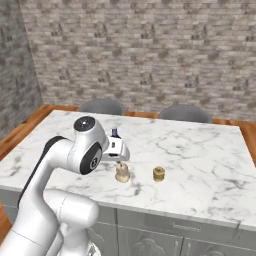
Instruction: Pick the candle and candle from the dining table and place them in the open cabinet. Close the cabinet after placing the objects.
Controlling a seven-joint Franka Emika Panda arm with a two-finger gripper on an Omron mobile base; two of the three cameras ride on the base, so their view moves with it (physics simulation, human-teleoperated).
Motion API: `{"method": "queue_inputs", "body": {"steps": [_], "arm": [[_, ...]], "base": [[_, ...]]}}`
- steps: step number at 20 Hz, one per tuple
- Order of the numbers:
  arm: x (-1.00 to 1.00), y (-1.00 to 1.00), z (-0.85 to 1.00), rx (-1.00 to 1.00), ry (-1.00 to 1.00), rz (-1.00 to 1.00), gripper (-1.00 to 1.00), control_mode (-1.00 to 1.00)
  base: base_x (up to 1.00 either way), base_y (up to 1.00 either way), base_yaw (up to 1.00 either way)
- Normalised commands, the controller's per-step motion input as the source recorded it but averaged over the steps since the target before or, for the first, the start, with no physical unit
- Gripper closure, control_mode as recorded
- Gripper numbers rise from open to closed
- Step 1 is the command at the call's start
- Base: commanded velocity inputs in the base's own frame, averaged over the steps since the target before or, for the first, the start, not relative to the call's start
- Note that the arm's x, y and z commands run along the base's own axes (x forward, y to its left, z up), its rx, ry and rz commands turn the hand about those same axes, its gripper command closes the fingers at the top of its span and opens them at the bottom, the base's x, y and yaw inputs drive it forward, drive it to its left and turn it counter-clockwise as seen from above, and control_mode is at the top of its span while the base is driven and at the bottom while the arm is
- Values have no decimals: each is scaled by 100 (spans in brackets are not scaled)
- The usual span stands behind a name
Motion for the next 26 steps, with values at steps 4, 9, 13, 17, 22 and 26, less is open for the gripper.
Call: {"method": "queue_inputs", "body": {"steps": [4,9,13,17,22,26], "arm": [[21,-6,-3,8,3,0,-100,-100],[29,0,0,8,1,0,-100,-100],[25,0,-10,6,1,0,-100,-100],[6,-3,-28,2,2,0,-100,-100],[0,-4,-33,0,2,0,-100,-100],[0,0,-23,0,0,0,-100,-100]], "base": [[0,0,0],[0,0,0],[0,0,0],[0,0,0],[0,0,0],[0,0,0]]}}
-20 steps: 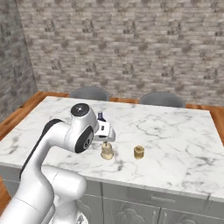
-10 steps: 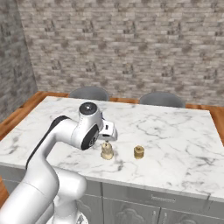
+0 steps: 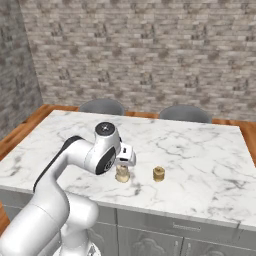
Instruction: Pick the candle and candle from the dining table and place them in the open cabinet. Close the cabinet after placing the objects.
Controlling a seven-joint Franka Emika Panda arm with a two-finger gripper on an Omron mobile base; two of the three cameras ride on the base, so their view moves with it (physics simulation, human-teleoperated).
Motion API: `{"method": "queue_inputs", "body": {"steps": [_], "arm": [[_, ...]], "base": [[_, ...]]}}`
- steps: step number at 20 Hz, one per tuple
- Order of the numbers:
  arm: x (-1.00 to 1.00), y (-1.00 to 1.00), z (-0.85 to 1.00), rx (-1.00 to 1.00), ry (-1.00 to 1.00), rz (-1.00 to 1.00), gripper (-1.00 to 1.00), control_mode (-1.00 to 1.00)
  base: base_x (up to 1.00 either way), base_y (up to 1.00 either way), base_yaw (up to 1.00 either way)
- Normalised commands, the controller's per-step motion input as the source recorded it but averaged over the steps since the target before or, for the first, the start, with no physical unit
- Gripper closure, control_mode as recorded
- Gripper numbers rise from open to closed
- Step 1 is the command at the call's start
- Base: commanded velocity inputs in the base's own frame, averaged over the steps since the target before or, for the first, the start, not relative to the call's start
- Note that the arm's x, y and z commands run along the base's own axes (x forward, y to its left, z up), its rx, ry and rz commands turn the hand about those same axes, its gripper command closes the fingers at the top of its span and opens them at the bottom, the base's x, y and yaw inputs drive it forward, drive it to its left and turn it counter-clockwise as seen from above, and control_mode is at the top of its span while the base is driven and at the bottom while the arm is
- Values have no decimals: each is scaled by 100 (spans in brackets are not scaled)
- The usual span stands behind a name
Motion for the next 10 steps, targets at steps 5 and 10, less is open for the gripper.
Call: {"method": "queue_inputs", "body": {"steps": [5,10], "arm": [[2,-1,-18,0,0,0,-100,-100],[5,-2,-15,0,0,0,-100,-100]], "base": [[0,0,0],[0,0,0]]}}
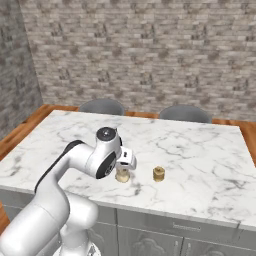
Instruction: Pick the candle and candle from the dining table and place them in the open cabinet. Close the cabinet after placing the objects.
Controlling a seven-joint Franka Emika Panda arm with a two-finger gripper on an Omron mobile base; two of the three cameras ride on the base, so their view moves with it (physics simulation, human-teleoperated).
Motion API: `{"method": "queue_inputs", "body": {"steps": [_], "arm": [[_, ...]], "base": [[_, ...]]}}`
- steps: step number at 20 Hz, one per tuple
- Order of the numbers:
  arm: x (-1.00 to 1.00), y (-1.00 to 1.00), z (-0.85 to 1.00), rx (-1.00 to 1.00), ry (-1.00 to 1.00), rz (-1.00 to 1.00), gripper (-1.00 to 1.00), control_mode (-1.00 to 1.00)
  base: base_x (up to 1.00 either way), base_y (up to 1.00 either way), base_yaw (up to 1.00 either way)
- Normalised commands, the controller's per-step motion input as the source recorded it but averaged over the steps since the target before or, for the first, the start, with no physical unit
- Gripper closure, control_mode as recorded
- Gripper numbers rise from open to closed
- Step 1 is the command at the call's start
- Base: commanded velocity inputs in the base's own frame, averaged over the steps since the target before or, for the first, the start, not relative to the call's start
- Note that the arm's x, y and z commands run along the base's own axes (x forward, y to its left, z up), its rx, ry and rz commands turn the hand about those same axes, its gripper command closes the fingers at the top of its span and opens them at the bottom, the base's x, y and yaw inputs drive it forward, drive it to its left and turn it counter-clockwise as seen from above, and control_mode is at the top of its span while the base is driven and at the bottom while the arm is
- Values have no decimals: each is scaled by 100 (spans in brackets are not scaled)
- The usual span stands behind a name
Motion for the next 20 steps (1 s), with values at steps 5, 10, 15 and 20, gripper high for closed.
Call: {"method": "queue_inputs", "body": {"steps": [5,10,15,20], "arm": [[8,-2,-13,0,0,0,-100,-100],[15,-3,-7,0,0,0,-100,-100],[21,-9,0,0,0,0,-100,-100],[24,-11,0,0,0,0,-100,-100]], "base": [[0,0,0],[0,0,0],[0,0,0],[0,0,0]]}}
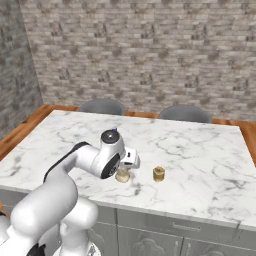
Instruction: Pick the candle and candle from the dining table and place them in the open cabinet. Close the cabinet after placing the objects.
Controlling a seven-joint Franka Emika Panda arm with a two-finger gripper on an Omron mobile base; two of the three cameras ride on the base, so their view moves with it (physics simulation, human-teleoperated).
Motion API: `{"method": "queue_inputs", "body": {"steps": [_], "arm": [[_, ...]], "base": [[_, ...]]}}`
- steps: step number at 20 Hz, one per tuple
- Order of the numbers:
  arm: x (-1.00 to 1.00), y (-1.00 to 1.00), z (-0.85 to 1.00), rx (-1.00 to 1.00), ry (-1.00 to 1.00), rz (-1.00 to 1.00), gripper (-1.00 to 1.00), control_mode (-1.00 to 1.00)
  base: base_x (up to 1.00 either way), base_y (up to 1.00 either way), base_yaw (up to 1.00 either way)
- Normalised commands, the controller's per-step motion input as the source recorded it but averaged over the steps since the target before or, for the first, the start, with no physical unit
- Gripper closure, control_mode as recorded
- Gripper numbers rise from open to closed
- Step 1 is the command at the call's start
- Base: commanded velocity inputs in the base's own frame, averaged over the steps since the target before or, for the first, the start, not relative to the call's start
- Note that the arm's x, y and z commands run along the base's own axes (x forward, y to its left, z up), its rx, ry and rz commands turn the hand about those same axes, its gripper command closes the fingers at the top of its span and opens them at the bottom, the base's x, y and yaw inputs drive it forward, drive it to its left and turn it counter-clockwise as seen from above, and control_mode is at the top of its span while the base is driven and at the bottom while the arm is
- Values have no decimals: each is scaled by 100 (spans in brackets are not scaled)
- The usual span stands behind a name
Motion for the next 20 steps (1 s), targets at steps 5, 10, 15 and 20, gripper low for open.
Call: {"method": "queue_inputs", "body": {"steps": [5,10,15,20], "arm": [[16,-4,-17,0,2,0,-100,-100],[16,-1,-23,0,4,0,-100,-100],[17,-5,-16,0,2,0,-100,-100],[14,-3,-11,0,0,0,-100,-100]], "base": [[0,0,0],[0,0,0],[0,0,0],[0,0,0]]}}
